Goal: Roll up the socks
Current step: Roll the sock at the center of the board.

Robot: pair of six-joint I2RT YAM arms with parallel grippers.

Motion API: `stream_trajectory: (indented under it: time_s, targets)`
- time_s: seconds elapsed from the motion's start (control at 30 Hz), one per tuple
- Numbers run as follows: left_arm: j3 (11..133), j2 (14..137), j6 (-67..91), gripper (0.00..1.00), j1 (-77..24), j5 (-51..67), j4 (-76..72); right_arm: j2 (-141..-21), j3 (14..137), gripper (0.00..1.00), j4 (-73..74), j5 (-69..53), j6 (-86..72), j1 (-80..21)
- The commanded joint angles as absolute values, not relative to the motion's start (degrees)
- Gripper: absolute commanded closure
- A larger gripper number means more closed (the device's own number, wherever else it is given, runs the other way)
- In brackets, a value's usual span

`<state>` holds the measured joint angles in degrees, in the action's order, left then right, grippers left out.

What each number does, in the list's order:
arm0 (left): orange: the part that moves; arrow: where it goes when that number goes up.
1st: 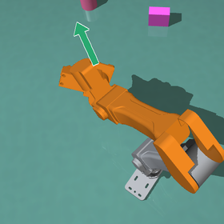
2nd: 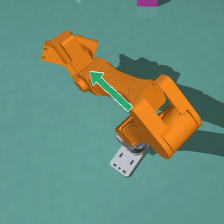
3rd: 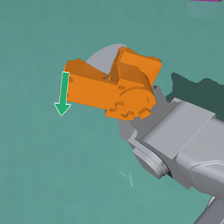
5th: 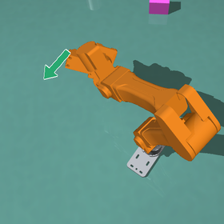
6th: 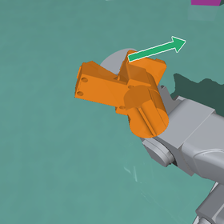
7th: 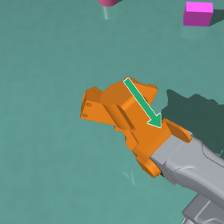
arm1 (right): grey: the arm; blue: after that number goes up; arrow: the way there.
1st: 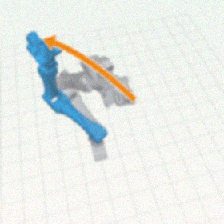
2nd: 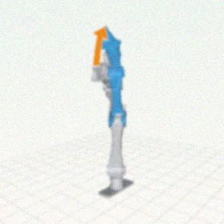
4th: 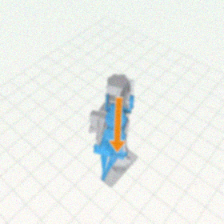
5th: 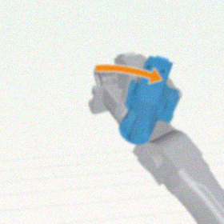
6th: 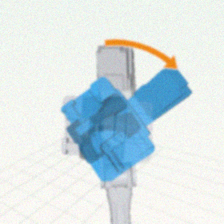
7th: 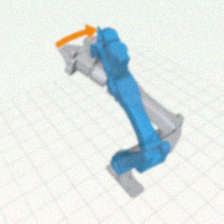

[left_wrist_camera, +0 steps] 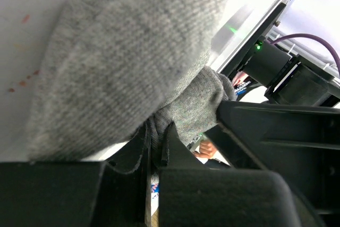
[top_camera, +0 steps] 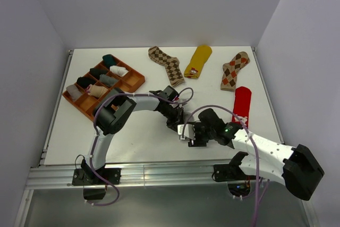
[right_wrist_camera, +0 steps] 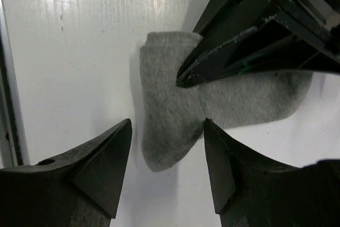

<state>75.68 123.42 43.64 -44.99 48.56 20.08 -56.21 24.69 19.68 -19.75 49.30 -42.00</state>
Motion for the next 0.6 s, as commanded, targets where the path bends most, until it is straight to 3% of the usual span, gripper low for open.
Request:
stream_trajectory:
  time_s: [0.0,0.17,0.3,0.43,0.47,0.57]
  targets:
    - [74.97,126.83,40.43,1.0,-45.35,41.75,26.01,-59.05,24.96,0.37,14.59,-16.79,49.31,-43.85]
    - [75.15,126.39,39.64,0.99,-45.26,42.1,26.02,-65.29,26.45,0.5,13.71,-15.03,48.61,-44.3]
    - [74.18,124.72,39.64,0.93,-44.65,42.1,24.79,-68.64,27.86,0.76,14.15,-15.47,46.67,-44.12]
    - [70.24,121.39,41.56,0.8,-43.07,41.57,20.32,-70.21,30.4,0.8,18.35,-18.18,46.14,-42.72]
    - [69.27,119.38,42.01,0.72,-42.63,41.57,18.56,-71.01,31.28,0.81,19.67,-20.19,46.23,-42.28]
    - [67.07,115.68,42.98,0.59,-41.4,39.12,12.42,-74.26,34.45,0.81,25.21,-25.38,47.28,-39.47]
